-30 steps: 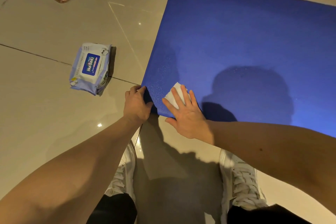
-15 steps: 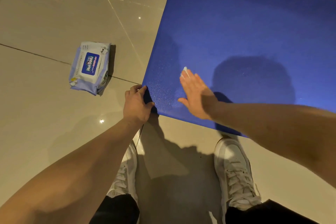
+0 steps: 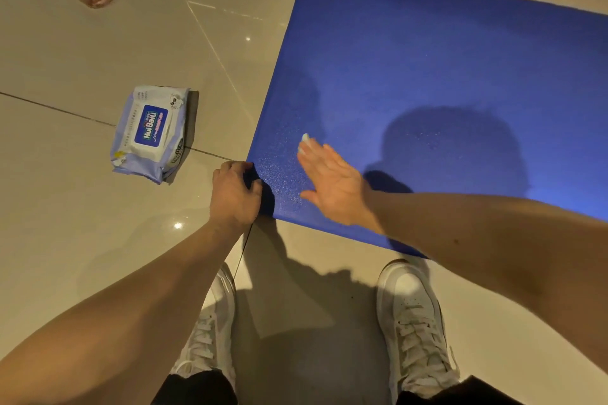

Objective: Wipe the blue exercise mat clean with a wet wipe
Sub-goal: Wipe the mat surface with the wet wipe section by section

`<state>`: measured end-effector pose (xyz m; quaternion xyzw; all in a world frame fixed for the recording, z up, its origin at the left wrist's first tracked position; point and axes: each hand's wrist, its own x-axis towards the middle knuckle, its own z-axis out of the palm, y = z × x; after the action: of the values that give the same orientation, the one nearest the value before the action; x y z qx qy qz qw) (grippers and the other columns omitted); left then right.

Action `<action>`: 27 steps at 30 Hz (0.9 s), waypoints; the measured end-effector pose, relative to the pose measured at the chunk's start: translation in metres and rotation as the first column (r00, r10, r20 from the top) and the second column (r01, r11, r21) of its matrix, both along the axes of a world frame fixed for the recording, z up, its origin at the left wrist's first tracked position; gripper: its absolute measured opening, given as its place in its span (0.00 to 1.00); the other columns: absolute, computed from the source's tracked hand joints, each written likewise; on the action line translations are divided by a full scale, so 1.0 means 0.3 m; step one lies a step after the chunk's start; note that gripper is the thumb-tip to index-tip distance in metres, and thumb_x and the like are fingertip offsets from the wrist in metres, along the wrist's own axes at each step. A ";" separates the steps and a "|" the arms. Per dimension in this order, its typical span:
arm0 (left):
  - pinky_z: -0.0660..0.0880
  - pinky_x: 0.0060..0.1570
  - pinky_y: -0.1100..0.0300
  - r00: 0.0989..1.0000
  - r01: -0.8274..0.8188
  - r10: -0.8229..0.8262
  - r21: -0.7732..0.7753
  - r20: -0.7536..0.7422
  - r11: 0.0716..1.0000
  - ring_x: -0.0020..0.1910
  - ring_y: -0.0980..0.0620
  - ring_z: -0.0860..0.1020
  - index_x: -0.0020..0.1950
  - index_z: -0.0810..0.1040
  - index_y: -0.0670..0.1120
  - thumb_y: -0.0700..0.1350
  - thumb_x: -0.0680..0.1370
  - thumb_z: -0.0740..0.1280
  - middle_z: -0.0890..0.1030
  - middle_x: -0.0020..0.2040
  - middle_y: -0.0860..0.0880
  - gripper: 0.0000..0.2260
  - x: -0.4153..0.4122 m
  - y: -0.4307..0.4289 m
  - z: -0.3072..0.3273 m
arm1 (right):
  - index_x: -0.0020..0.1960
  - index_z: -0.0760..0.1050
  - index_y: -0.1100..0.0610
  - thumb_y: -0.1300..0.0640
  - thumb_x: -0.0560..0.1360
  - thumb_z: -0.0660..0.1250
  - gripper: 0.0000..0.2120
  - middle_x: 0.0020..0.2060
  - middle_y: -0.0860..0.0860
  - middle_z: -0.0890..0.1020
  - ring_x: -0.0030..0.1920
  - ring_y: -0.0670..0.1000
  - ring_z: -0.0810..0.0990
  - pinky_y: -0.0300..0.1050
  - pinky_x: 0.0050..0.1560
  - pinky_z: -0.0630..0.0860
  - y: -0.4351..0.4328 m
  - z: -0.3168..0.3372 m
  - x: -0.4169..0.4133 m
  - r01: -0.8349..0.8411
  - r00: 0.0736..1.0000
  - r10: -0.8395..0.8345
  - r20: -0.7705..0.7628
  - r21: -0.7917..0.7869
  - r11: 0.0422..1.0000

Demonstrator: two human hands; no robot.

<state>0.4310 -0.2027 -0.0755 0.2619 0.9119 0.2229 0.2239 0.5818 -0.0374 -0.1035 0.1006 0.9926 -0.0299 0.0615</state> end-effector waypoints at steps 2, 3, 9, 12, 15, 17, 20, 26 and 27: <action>0.66 0.66 0.52 1.000 0.001 0.000 0.006 -0.025 1.000 0.66 0.42 0.68 0.68 0.74 0.41 0.42 0.78 0.67 0.74 0.65 0.42 0.19 -0.002 0.030 -0.005 | 0.82 0.51 0.65 0.40 0.85 0.50 0.36 0.82 0.62 0.50 0.82 0.60 0.46 0.57 0.81 0.48 0.122 -0.010 0.024 0.100 0.993 -0.101 0.057 0.010 0.995; 0.66 0.66 0.53 0.999 0.004 -0.003 0.004 -0.035 1.000 0.66 0.41 0.69 0.68 0.75 0.41 0.42 0.78 0.67 0.75 0.64 0.41 0.18 -0.004 0.046 -0.009 | 0.81 0.53 0.66 0.40 0.84 0.47 0.36 0.81 0.63 0.52 0.82 0.62 0.49 0.57 0.81 0.50 0.180 -0.017 0.038 0.172 0.983 -0.175 0.056 0.046 0.984; 0.66 0.65 0.51 0.996 0.072 -0.074 -0.026 -0.047 0.997 0.63 0.38 0.70 0.68 0.75 0.40 0.41 0.78 0.65 0.75 0.63 0.39 0.18 -0.074 0.153 0.005 | 0.81 0.46 0.68 0.38 0.84 0.48 0.39 0.81 0.64 0.50 0.81 0.64 0.44 0.59 0.80 0.49 0.081 0.026 -0.103 0.484 0.865 -0.481 0.144 0.012 0.875; 0.71 0.61 0.50 0.997 0.072 -0.072 -0.081 0.007 0.994 0.61 0.39 0.74 0.66 0.77 0.41 0.41 0.78 0.64 0.76 0.62 0.39 0.17 -0.148 0.207 0.014 | 0.82 0.40 0.65 0.41 0.85 0.47 0.37 0.82 0.61 0.40 0.81 0.60 0.35 0.56 0.81 0.41 -0.108 0.016 -0.194 0.195 0.973 -0.174 0.153 -0.139 0.971; 0.76 0.48 0.52 0.991 0.115 -0.101 -0.186 0.086 0.976 0.52 0.38 0.78 0.57 0.80 0.43 0.40 0.74 0.62 0.80 0.54 0.42 0.14 -0.229 0.263 0.035 | 0.82 0.41 0.64 0.41 0.85 0.45 0.36 0.82 0.60 0.42 0.82 0.58 0.37 0.55 0.81 0.42 -0.046 -0.013 -0.171 0.024 0.995 -0.021 0.094 -0.036 0.999; 0.72 0.40 0.55 0.976 0.206 -0.180 -0.257 0.121 0.944 0.46 0.40 0.79 0.51 0.78 0.42 0.40 0.74 0.60 0.80 0.47 0.44 0.10 -0.265 0.305 0.060 | 0.82 0.47 0.63 0.40 0.85 0.51 0.37 0.82 0.60 0.48 0.82 0.58 0.45 0.55 0.81 0.48 0.063 -0.022 -0.140 0.051 0.998 -0.051 0.048 0.008 0.999; 0.70 0.39 0.55 0.959 0.281 -0.253 -0.299 0.128 0.912 0.45 0.41 0.78 0.50 0.76 0.40 0.40 0.76 0.61 0.79 0.45 0.44 0.07 -0.314 0.374 0.096 | 0.82 0.43 0.65 0.40 0.85 0.50 0.37 0.82 0.61 0.46 0.82 0.60 0.43 0.56 0.81 0.46 0.257 -0.008 -0.121 0.277 0.948 -0.289 0.134 0.101 0.956; 0.77 0.54 0.51 0.933 0.359 -0.323 -0.311 0.161 0.880 0.53 0.43 0.79 0.68 0.73 0.44 0.41 0.79 0.62 0.80 0.58 0.45 0.17 -0.408 0.439 0.076 | 0.82 0.42 0.66 0.39 0.85 0.44 0.38 0.82 0.63 0.44 0.81 0.63 0.39 0.58 0.81 0.45 0.287 0.004 -0.214 0.611 0.771 -0.606 0.194 0.041 0.790; 0.78 0.55 0.51 0.939 0.339 -0.305 -0.283 0.159 0.897 0.53 0.42 0.80 0.69 0.73 0.45 0.42 0.79 0.62 0.81 0.57 0.44 0.17 -0.420 0.444 0.066 | 0.82 0.44 0.66 0.39 0.85 0.47 0.38 0.81 0.63 0.45 0.81 0.63 0.40 0.58 0.81 0.45 0.247 0.004 -0.255 0.609 0.783 -0.598 0.169 -0.012 0.793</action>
<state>0.3051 -0.0696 -0.0557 0.3584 0.8656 0.0526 0.3457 0.5053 0.0367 -0.1023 0.4127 0.8986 -0.0728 0.1298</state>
